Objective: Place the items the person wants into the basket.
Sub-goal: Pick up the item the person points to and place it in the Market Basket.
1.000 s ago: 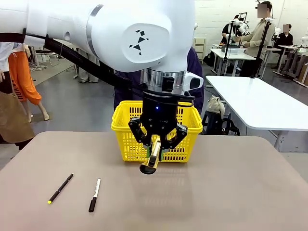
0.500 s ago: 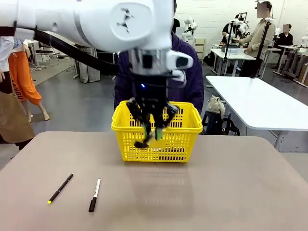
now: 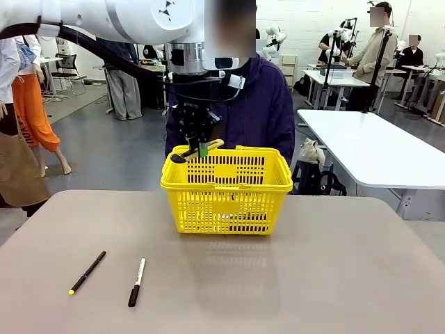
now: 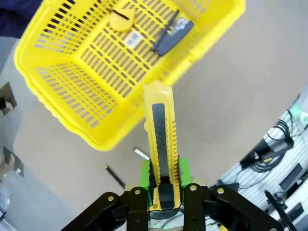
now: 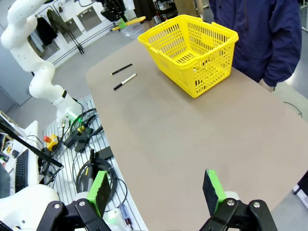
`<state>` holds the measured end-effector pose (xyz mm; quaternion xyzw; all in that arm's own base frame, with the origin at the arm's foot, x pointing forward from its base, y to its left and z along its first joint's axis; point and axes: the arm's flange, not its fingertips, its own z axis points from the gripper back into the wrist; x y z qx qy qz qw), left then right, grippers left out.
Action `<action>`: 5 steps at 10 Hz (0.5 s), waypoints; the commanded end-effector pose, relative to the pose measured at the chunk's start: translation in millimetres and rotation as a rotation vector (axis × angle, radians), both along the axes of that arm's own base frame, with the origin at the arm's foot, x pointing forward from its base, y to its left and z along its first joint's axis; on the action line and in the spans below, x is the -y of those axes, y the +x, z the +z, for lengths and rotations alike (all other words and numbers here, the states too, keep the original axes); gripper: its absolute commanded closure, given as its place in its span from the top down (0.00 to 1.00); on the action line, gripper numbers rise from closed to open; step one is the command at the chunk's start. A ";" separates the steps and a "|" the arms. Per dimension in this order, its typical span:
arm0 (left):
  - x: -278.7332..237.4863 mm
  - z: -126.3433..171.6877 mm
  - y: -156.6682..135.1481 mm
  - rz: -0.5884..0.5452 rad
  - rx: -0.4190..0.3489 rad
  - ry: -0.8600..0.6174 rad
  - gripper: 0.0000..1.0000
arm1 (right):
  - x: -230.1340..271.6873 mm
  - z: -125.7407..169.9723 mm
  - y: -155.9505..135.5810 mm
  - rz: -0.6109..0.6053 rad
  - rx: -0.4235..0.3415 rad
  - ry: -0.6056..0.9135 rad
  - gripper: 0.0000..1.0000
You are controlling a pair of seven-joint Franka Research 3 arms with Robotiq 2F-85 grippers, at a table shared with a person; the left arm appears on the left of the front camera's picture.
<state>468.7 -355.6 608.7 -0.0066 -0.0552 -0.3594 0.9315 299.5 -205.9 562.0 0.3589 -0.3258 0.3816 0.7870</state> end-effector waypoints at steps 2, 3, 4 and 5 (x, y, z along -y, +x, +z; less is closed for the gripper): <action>5.9 -5.5 38.2 0.015 0.092 -0.007 0.26 | 0.4 1.1 1.7 0.004 0.020 0.026 1.00; 6.3 -6.1 43.4 0.034 0.107 -0.018 0.26 | 0.4 1.1 1.7 0.004 0.020 0.026 1.00; 7.0 -5.4 44.3 0.047 0.111 -0.029 0.26 | 0.4 1.1 1.7 0.004 0.020 0.026 1.00; 3.8 -10.4 40.3 0.010 0.074 -0.008 0.26 | 0.4 1.1 1.7 0.004 0.020 0.026 1.00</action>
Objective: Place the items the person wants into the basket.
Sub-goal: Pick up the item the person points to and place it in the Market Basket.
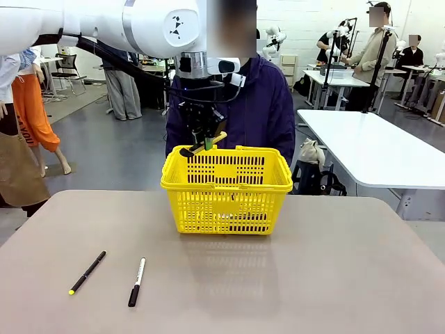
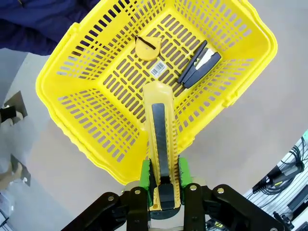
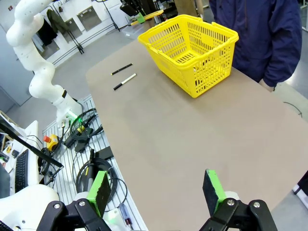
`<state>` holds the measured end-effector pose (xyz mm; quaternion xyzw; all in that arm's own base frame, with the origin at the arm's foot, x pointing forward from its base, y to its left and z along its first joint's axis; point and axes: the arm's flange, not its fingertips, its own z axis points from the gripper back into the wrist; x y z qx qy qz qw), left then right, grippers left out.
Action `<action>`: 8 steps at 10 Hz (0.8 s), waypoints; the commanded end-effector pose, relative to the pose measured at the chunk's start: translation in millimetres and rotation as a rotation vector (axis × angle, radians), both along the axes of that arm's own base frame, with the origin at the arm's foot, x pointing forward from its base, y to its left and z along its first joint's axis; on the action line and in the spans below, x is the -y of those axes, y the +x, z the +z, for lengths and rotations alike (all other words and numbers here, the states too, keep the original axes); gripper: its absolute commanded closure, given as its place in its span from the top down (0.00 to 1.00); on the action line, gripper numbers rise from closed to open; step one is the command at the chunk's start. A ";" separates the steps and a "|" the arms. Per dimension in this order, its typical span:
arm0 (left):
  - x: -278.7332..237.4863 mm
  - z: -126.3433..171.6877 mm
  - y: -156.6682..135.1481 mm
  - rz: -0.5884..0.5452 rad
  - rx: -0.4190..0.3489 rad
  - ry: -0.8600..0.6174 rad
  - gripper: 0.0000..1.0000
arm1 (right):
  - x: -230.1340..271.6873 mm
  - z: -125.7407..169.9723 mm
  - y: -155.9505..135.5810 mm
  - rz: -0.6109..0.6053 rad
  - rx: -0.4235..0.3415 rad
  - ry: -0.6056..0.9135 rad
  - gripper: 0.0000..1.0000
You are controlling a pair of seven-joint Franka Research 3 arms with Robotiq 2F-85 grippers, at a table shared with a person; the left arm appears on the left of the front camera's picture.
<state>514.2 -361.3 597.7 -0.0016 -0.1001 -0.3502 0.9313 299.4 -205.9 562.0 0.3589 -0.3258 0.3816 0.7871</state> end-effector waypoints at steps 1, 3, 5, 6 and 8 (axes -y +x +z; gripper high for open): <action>-1.9 0.6 -5.2 -0.008 -0.013 0.016 0.26 | 0.3 1.1 1.8 0.004 0.020 0.026 1.00; -1.9 0.6 -5.2 -0.008 -0.013 0.016 0.26 | 0.3 1.1 1.8 0.004 0.020 0.026 1.00; -1.9 0.6 -5.2 -0.008 -0.013 0.016 0.26 | 0.3 1.1 1.8 0.004 0.020 0.026 1.00; -1.9 0.6 -5.2 -0.008 -0.013 0.016 0.26 | 0.3 1.1 1.8 0.004 0.020 0.026 1.00; 3.3 -8.6 12.8 -0.035 -0.035 0.023 0.27 | 0.3 1.1 1.8 0.004 0.020 0.026 1.00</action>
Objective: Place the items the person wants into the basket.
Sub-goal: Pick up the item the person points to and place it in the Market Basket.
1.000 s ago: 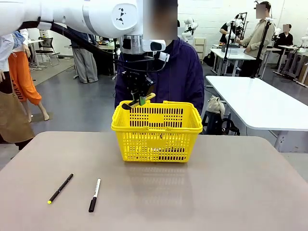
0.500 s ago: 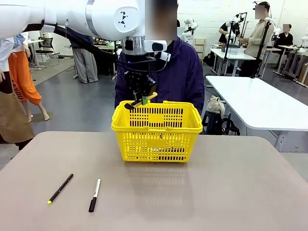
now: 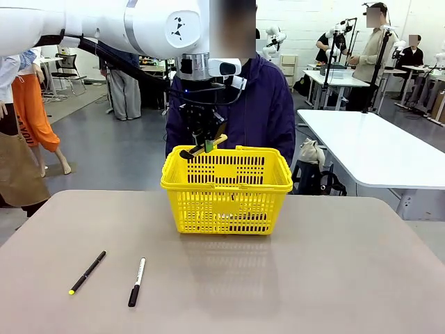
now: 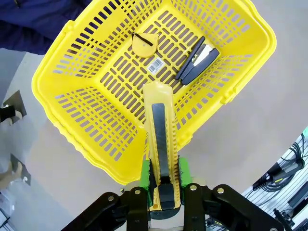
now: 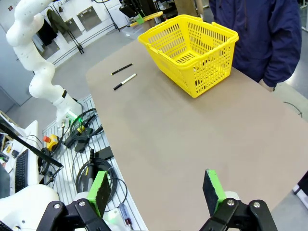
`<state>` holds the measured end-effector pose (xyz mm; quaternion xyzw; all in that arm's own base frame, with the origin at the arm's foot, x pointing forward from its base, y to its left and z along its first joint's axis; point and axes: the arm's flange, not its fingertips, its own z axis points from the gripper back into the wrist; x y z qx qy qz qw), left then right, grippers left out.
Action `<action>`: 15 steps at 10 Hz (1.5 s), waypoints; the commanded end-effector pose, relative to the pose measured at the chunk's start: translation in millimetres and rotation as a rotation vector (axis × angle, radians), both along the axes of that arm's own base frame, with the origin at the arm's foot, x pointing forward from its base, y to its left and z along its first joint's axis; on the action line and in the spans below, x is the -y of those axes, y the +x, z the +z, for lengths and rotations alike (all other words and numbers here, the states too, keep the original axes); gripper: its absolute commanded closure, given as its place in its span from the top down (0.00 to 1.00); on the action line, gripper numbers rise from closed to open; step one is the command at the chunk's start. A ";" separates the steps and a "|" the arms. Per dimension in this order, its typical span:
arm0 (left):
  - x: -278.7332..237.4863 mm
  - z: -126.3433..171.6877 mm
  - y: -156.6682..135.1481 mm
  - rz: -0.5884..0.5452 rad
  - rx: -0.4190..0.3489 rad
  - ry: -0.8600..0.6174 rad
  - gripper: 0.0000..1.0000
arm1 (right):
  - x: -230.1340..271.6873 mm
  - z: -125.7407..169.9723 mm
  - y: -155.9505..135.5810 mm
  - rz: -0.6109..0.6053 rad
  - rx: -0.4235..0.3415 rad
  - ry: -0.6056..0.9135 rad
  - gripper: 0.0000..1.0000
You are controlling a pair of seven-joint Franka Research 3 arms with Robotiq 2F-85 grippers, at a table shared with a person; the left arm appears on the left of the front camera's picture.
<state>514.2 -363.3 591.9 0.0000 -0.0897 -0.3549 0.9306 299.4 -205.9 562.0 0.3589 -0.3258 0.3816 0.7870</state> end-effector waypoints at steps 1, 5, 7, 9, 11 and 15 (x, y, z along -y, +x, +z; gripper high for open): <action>4.0 -11.1 25.6 -0.103 -0.033 0.021 0.27 | 0.3 1.1 1.8 0.004 0.020 0.026 1.00; 18.2 -41.2 56.2 -0.334 -0.072 0.086 0.27 | 0.3 1.1 1.8 0.004 0.020 0.026 1.00; 20.0 -55.4 71.4 -0.390 -0.110 0.087 0.27 | 0.3 1.1 1.8 0.004 0.020 0.026 1.00; 23.2 -69.3 82.4 -0.443 -0.095 0.089 0.27 | 0.3 1.1 1.8 0.004 0.020 0.026 1.00; 24.9 -88.4 86.3 -0.453 -0.085 0.070 0.27 | 0.3 1.1 1.8 0.004 0.020 0.026 1.00; 24.6 -126.2 88.5 -0.428 -0.018 0.037 0.27 | 0.3 1.1 1.8 0.004 0.020 0.026 1.00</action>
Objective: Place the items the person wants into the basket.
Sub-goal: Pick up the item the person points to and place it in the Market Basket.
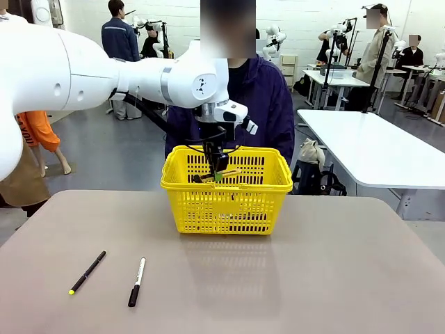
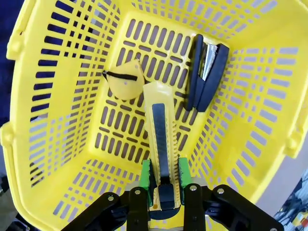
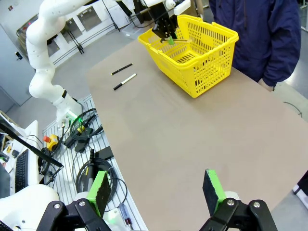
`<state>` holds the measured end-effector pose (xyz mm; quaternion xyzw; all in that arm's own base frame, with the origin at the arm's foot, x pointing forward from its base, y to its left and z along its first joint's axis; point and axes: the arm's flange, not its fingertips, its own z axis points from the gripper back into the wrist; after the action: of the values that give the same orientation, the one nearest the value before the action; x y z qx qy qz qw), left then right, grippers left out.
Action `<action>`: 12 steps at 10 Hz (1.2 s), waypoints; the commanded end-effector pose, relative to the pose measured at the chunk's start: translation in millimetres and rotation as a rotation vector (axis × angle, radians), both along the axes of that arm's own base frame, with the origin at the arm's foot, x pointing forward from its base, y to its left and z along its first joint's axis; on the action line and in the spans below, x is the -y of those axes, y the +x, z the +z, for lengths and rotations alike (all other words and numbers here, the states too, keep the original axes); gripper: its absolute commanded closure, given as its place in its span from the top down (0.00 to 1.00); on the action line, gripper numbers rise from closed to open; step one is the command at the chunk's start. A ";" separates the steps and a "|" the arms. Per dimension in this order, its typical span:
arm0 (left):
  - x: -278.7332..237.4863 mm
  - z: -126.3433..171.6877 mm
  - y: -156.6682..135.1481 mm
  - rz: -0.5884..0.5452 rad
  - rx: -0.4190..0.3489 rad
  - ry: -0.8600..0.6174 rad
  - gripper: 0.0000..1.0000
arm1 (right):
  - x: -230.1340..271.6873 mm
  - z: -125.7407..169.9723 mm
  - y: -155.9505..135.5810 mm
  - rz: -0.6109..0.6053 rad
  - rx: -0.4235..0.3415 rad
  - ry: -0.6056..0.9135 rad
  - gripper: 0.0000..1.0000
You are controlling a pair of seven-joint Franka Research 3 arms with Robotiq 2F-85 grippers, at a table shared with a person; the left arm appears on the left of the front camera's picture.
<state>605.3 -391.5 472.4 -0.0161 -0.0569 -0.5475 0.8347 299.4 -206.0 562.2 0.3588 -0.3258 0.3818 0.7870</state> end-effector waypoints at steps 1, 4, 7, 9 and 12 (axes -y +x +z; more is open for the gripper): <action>-3.7 -12.8 -1.1 0.000 0.043 -0.005 0.27 | 0.3 0.9 1.8 0.004 0.020 0.026 1.00; -1.4 -37.8 9.1 0.010 0.018 0.011 0.27 | 0.3 0.9 1.8 0.004 0.020 0.026 1.00; 1.8 -52.7 16.9 0.019 0.009 0.010 0.27 | 0.3 0.9 1.8 0.004 0.020 0.026 1.00; 2.0 -54.1 17.6 0.018 0.012 0.014 0.30 | 0.3 0.9 1.8 0.004 0.020 0.026 1.00; 1.3 -52.5 17.3 0.020 0.009 0.009 1.00 | 0.3 0.9 1.8 0.004 0.020 0.026 1.00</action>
<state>618.5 -390.2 416.3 -0.0207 -0.0515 -0.5425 0.8382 299.4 -206.0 562.2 0.3587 -0.3259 0.3819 0.7870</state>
